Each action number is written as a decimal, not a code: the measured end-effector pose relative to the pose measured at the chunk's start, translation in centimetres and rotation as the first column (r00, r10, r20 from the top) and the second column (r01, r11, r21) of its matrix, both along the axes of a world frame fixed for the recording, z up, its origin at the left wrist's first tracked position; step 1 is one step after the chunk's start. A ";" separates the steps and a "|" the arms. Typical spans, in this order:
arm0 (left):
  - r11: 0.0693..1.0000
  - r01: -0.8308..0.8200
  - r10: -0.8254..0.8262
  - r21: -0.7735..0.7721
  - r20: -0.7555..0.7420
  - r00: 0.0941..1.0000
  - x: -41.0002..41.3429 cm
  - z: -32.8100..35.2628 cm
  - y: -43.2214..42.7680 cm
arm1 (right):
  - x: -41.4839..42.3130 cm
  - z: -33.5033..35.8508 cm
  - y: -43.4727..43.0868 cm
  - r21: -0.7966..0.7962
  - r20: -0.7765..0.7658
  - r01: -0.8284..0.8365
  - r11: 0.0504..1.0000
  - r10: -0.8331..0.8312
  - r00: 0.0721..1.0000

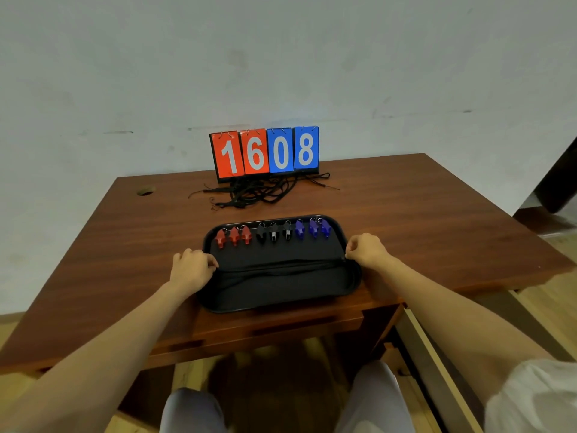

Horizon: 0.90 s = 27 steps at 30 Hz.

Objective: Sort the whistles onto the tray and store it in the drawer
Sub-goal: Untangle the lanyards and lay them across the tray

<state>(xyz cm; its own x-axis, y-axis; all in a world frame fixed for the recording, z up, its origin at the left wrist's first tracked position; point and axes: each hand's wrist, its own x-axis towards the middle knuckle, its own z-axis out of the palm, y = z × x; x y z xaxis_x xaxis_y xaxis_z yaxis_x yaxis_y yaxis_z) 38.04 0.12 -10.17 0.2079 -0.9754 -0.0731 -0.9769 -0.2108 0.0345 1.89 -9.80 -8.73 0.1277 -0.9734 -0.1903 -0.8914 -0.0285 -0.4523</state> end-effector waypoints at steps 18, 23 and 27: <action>0.973 0.231 -0.226 0.027 -0.124 0.966 -1.4 -1.0 2.0 | 1.0 -1.4 1.6 -0.136 -0.291 -0.423 0.896 0.372 0.881; 0.975 0.201 -0.211 -0.093 -0.112 0.971 0.3 -1.3 2.5 | 0.1 -1.7 1.3 -0.148 -0.231 -0.357 0.922 0.319 0.919; 0.950 0.272 -0.281 -0.151 -0.044 0.959 1.3 -1.7 3.2 | -0.2 -1.9 1.5 -0.170 -0.233 -0.353 0.920 0.310 0.922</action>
<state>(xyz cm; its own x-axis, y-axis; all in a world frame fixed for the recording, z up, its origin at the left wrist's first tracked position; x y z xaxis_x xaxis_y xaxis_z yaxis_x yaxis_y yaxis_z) 39.31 3.30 -11.91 -0.0720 -0.9952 0.0659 -0.9910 0.0789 0.1086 1.73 -8.35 -10.66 0.4300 -0.9016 -0.0464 -0.8849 -0.4106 -0.2201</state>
